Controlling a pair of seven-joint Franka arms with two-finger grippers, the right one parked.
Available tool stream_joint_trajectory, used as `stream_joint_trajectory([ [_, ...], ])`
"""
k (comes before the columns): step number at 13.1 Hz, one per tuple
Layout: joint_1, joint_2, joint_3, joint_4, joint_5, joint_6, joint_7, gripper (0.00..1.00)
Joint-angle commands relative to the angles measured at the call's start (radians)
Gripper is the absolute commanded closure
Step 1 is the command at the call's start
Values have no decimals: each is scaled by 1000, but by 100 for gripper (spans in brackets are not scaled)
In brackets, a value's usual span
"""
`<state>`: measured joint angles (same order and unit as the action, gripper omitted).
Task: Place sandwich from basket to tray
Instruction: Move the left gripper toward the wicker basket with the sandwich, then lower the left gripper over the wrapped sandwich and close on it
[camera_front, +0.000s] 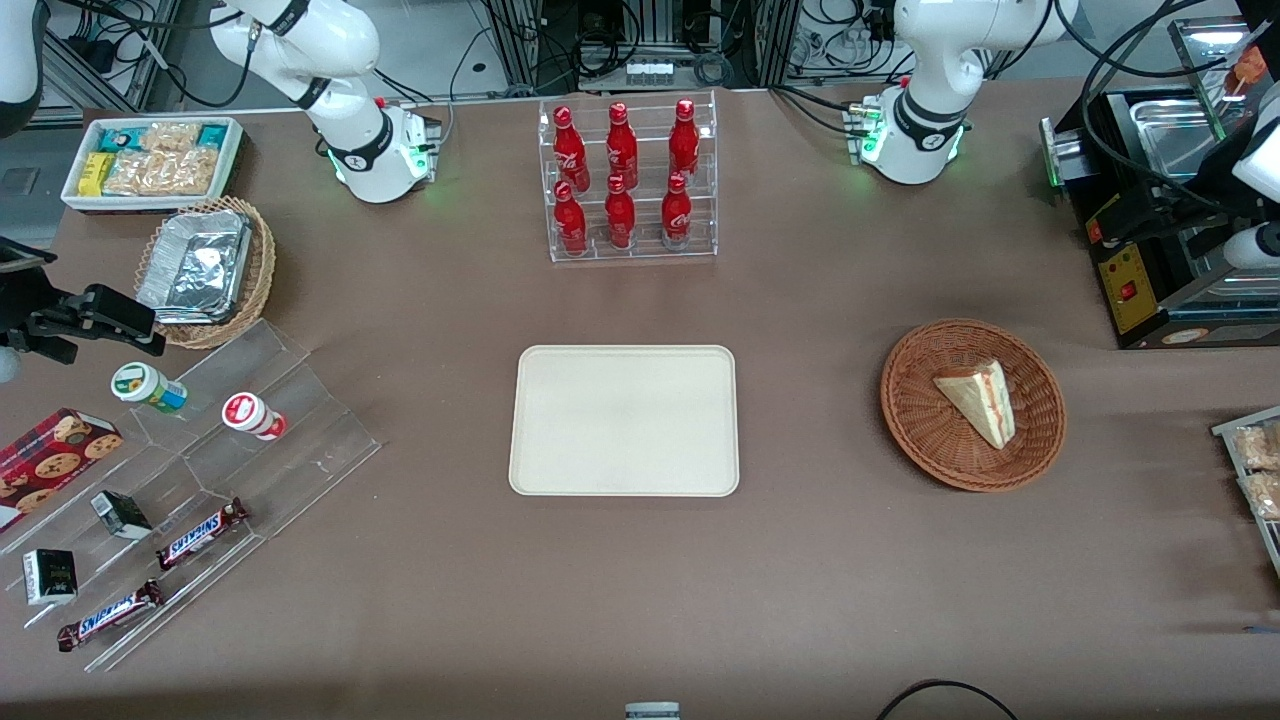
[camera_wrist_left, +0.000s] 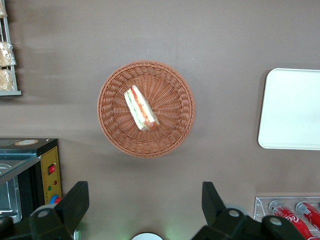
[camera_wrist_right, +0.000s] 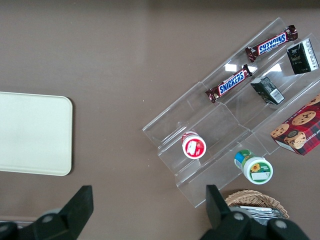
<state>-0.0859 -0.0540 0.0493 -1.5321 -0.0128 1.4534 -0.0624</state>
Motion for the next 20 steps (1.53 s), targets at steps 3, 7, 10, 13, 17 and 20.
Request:
stream_joint_trajectory([
  [3, 2, -1, -3, 12, 19, -41, -2, 0],
  [7, -1, 103, -2, 3, 66, -24, -10, 0],
  [10, 14, 158, 1, -40, 62, 91, -86, 0],
  [13, 17, 166, 6, -201, 68, 281, -212, 0],
  [17, 20, 194, 9, -380, 79, 471, -390, 0],
  [20, 49, 186, 9, -537, 77, 596, -422, 0],
])
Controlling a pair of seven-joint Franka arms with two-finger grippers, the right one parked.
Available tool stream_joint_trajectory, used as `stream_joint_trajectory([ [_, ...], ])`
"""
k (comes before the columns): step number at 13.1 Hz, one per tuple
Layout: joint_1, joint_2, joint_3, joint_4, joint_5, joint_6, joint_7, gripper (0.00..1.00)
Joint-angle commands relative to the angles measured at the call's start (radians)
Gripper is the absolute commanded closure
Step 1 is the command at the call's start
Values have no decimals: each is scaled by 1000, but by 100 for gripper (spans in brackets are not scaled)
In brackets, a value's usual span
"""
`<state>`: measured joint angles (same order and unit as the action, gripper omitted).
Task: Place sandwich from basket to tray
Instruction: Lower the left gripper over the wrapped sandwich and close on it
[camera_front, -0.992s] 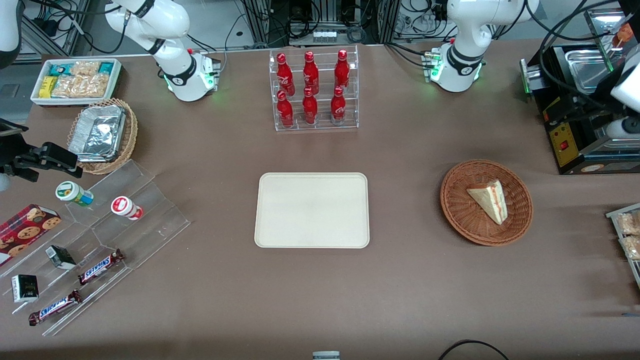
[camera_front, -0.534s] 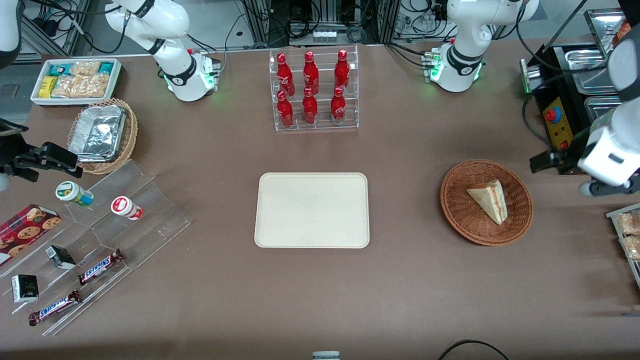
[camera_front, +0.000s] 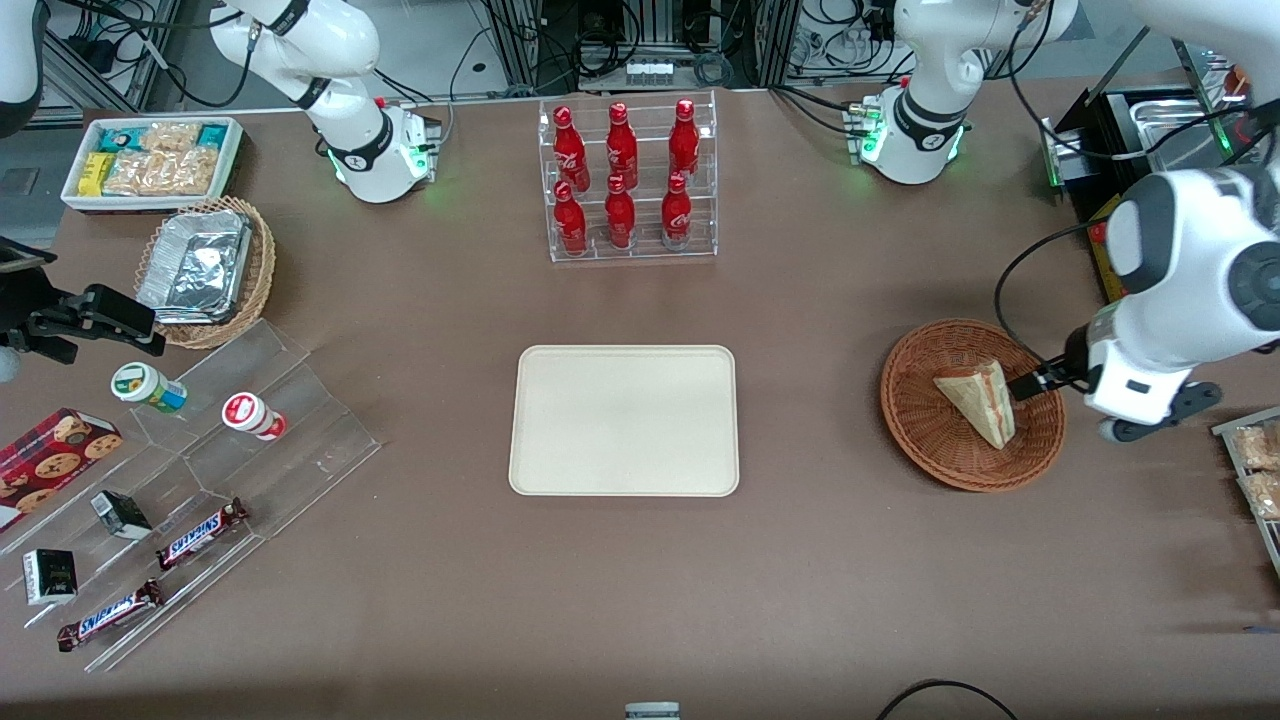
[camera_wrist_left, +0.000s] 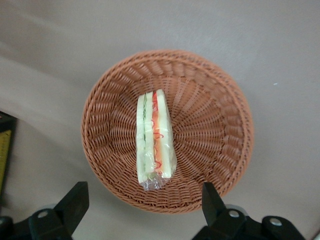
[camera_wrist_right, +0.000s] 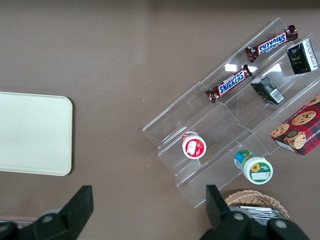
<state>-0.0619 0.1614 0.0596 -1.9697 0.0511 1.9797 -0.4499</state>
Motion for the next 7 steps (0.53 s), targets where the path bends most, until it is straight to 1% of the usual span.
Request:
stream_joint_trajectory([
  [1, 30, -39, -1, -157, 3, 140, -46, 0],
  [3, 39, -49, -1, -240, 1, 270, -130, 0],
  [7, 36, -51, -3, -311, 1, 384, -217, 0],
])
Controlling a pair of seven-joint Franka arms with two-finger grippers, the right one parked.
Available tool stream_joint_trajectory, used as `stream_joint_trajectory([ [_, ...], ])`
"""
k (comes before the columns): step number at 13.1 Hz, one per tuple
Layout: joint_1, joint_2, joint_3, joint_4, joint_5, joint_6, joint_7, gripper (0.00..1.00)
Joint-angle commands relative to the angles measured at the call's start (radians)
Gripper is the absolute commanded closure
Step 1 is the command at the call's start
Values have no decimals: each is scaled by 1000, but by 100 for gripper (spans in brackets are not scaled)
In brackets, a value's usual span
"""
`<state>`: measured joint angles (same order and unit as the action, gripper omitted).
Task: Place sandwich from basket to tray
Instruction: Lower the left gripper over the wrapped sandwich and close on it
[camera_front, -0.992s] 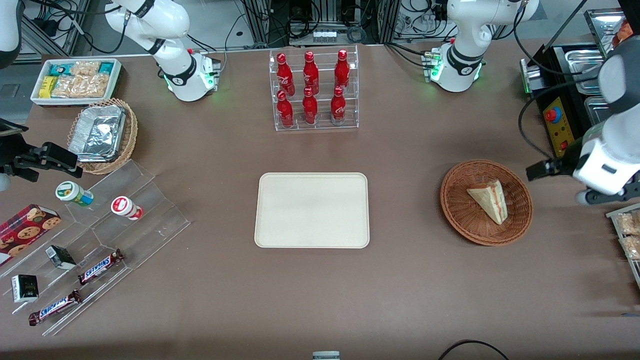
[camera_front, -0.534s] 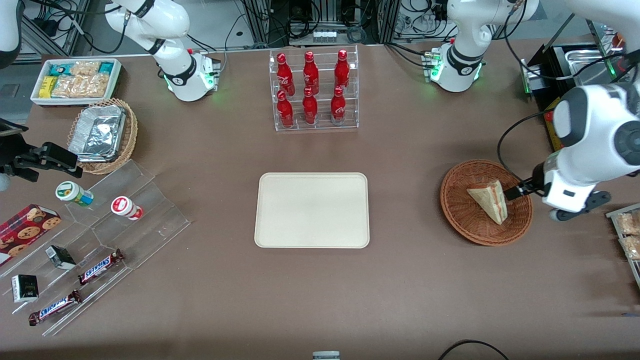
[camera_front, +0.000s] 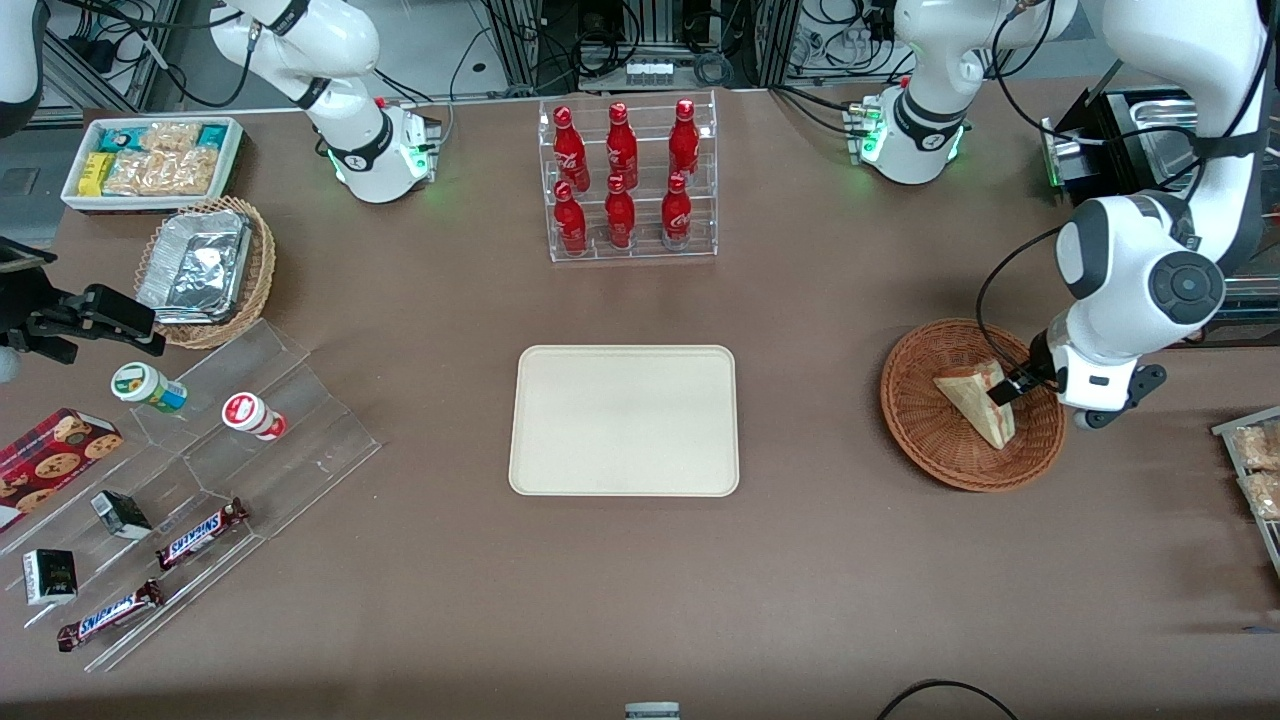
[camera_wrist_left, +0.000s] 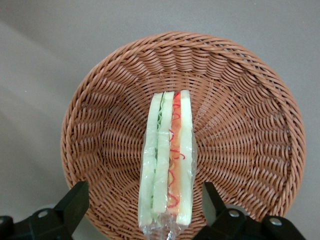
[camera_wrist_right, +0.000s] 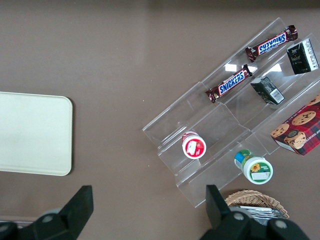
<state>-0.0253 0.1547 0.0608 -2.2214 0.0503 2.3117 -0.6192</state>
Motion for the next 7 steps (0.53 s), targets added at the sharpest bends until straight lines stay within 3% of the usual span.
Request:
stream_joint_trajectory([
  [1, -4, -43, -4, -78, 3, 86, -57, 0],
  [7, -24, -23, -6, -149, 5, 209, -57, 0],
])
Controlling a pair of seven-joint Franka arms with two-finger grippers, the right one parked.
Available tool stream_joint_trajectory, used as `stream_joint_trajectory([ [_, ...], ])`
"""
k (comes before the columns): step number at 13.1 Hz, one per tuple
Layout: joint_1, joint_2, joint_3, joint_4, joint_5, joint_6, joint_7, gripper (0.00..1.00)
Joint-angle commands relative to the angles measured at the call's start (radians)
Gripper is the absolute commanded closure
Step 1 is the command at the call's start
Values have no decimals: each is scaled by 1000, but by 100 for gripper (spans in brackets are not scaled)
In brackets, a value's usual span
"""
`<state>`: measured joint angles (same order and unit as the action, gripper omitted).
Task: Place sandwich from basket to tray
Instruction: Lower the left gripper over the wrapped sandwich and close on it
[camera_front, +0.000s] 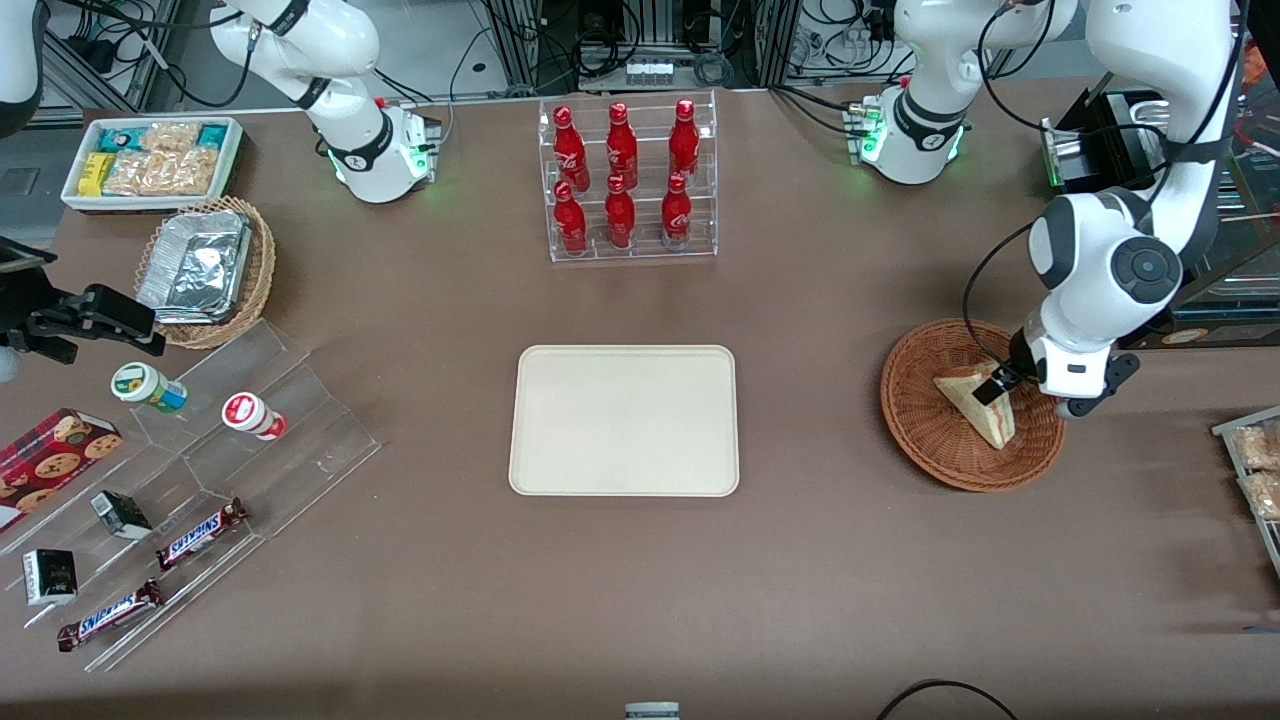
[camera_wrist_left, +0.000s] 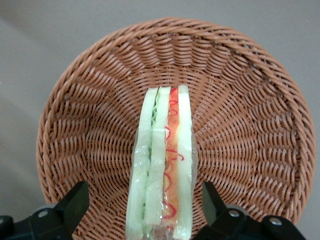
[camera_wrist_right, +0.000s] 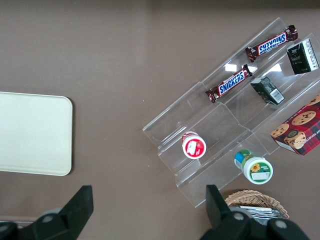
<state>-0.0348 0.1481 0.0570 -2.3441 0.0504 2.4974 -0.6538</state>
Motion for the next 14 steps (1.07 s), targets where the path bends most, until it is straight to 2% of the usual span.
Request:
stream_joint_trajectory([
  [1, -16, -15, -2, -29, 5, 24, -24, 0],
  [4, -28, -1, -3, -30, 5, 46, -41, 3],
  [5, -42, 7, -2, -30, 5, 55, -61, 13],
  [7, -45, 16, -2, -30, 6, 55, -70, 53],
  [8, -45, 21, -2, -29, 6, 57, -70, 68],
  [10, -43, 18, -2, -27, 8, 55, -69, 88],
  [12, -43, -5, -2, -15, 16, 38, -63, 92],
  [14, -56, -83, -11, 18, 19, -82, -55, 92],
])
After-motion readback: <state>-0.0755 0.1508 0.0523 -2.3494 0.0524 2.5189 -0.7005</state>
